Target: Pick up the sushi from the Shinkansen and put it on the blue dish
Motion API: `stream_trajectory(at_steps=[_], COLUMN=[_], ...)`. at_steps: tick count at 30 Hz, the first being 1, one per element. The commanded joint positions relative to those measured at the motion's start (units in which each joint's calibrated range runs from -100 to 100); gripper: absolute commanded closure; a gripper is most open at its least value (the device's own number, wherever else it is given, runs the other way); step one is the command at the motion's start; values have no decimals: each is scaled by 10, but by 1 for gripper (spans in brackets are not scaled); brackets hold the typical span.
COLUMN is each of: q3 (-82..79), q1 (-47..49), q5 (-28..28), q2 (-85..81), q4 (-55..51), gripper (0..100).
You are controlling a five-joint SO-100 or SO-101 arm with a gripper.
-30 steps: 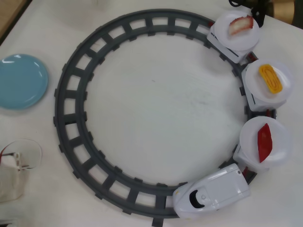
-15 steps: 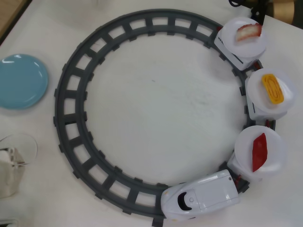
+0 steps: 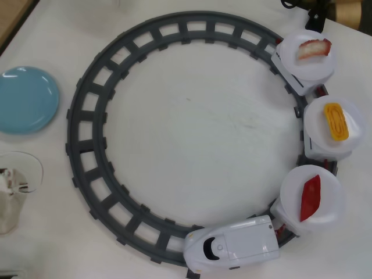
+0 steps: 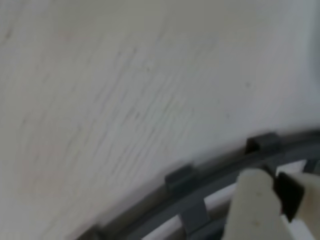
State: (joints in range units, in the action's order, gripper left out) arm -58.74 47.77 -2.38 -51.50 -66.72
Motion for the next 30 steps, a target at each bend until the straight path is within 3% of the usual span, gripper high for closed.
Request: stream_trajectory(at_steps=[1,12,21,30], q3=[38,117,261,394], q1=[-35,-123,-202,-301], q5=[-11,-37,-38,-79], q2=[0,15,134,250], q4=[-4,-58,-86,-86], gripper=[96,96,96,96])
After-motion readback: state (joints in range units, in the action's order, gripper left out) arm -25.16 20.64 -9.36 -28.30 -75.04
